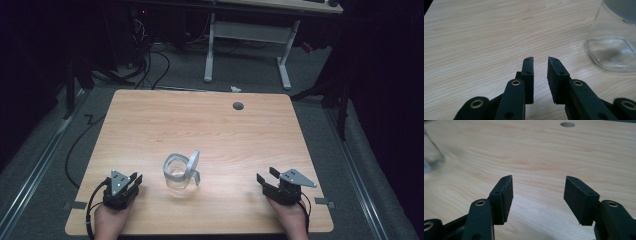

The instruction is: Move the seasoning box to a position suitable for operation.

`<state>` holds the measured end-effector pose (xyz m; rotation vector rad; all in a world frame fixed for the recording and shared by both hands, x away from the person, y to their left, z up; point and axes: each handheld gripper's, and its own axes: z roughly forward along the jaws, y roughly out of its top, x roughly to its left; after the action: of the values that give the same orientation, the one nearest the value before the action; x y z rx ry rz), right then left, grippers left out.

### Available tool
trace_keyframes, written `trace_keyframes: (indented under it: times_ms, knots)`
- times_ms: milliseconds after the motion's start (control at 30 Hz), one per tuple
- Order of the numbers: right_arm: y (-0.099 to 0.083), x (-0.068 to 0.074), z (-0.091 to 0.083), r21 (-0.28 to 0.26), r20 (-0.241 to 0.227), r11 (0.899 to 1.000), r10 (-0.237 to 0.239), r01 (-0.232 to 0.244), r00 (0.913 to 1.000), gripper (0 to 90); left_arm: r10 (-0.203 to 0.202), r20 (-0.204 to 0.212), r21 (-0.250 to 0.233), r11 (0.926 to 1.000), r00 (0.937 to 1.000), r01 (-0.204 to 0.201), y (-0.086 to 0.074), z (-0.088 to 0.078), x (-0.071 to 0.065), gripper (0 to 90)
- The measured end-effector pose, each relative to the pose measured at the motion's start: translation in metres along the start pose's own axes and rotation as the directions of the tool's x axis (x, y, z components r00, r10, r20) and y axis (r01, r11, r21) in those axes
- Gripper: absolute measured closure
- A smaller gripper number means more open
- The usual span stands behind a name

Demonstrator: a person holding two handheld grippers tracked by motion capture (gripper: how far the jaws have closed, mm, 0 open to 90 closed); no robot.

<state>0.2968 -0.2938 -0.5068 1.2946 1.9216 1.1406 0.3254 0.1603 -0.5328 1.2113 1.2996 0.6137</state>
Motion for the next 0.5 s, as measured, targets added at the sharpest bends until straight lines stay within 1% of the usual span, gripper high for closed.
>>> trace_keyframes:
  times_ms: [33, 67, 100, 133, 167, 200, 267, 300, 333, 400, 433, 500]
  knots:
    - [-0.0015, -0.0004, 0.0013, 0.014, 0.013, 1.0, -0.012, 0.011, 0.9999, 42.3, -0.007, 0.002, -0.002, 1.0, 1.0, 0.007, 0.0002, -0.0001, -0.0004, 76.9]
    - [-0.0032, -0.0028, 0.0027, 0.019, -0.01, 1.0, 0.01, -0.01, 0.9999, 43.5, -0.018, 0.007, -0.004, 0.9998, 0.9998, 0.018, 0.0001, -0.0005, -0.0009, 77.2]
    - [-0.0032, -0.0028, 0.0027, 0.019, -0.01, 1.0, 0.01, -0.01, 0.9999, 43.5, -0.018, 0.007, -0.004, 0.9998, 0.9998, 0.018, 0.0001, -0.0005, -0.0009, 78.4]
    - [-0.0056, -0.0047, 0.0039, 0.024, -0.013, 0.999, 0.045, -0.045, 0.9989, 46.7, -0.014, 0.015, 0.0, 0.9999, 0.9998, 0.014, -0.0011, -0.0014, -0.0018, 78.8]
    - [-0.0056, -0.0047, 0.0039, 0.024, -0.013, 0.999, 0.045, -0.045, 0.9989, 46.7, -0.014, 0.015, 0.0, 0.9999, 0.9998, 0.014, -0.0011, -0.0014, -0.0018, 79.4]
    - [-0.0061, -0.0045, 0.0039, 0.02, -0.032, 0.999, 0.051, -0.05, 0.9982, 48.3, -0.01, 0.023, 0.005, 0.9999, 0.9997, 0.01, -0.002, -0.0026, -0.0021, 80.4]
    - [-0.0062, -0.0036, 0.0041, 0.022, -0.031, 0.998, 0.051, -0.05, 0.9982, 50.1, -0.011, 0.024, 0.003, 0.9999, 0.9996, 0.011, -0.0023, -0.0031, -0.0017, 82.1]
    - [-0.0062, -0.0038, 0.0044, 0.023, -0.037, 0.998, 0.052, -0.051, 0.998, 50.1, -0.029, 0.023, 0.001, 0.9996, 0.9993, 0.029, -0.002, -0.0037, -0.0012, 83.9]
    - [-0.0065, -0.0036, 0.005, 0.022, -0.037, 0.998, 0.054, -0.053, 0.9979, 50.6, -0.036, 0.025, 0.0, 0.9994, 0.9991, 0.036, -0.0017, -0.0038, -0.0014, 85.3]
    - [-0.0074, -0.003, 0.0066, 0.028, -0.041, 0.998, 0.049, -0.048, 0.998, 51.3, -0.036, 0.028, -0.003, 0.9993, 0.999, 0.036, -0.0017, -0.0038, -0.0023, 86.7]
    - [-0.0074, -0.003, 0.0066, 0.028, -0.041, 0.998, 0.049, -0.048, 0.998, 51.3, -0.029, 0.03, 0.0, 0.9996, 0.9991, 0.029, -0.0018, -0.0038, -0.0029, 86.7]
    - [-0.0076, -0.002, 0.0084, 0.037, -0.037, 0.998, 0.051, -0.05, 0.998, 52.6, -0.025, 0.035, 0.003, 0.9997, 0.9991, 0.025, -0.002, -0.0031, -0.005, 89.7]
